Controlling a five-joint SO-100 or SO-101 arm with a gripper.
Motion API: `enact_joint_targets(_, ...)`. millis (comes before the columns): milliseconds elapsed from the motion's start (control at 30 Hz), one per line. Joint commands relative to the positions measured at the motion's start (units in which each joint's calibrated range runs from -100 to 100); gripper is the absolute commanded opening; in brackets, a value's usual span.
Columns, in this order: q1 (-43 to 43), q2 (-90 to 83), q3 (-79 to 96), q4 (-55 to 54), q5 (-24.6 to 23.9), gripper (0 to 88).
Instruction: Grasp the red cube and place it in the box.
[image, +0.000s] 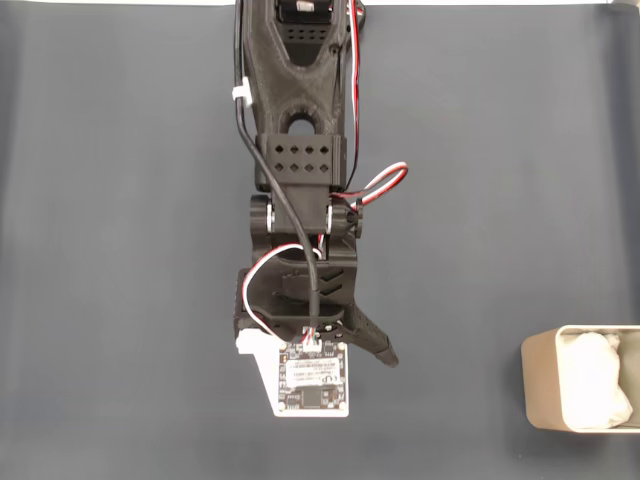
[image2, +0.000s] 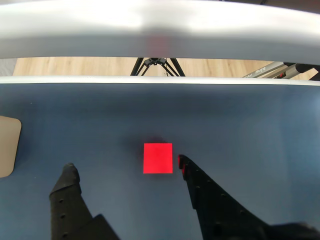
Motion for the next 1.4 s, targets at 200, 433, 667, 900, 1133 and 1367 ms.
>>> enact_joint_targets(200, -0.16, 1.48, -3.45, -2.52, -1.66, 44.9)
enact_joint_targets(433, -0.23, 0.61, 0.93, -6.45, -2.39, 44.9)
enact_joint_targets(667, -0.16, 0.27, 2.76, -9.16, -2.74, 44.9)
enact_joint_targets(900, 0.05, -1.64, 7.41, -11.29, -2.59, 45.0)
enact_joint_targets(1133, 0.05, -3.03, 9.87, -11.78, -2.64, 44.7)
enact_joint_targets(1367, 0.12, -3.98, 10.79, -11.94, -2.88, 44.5)
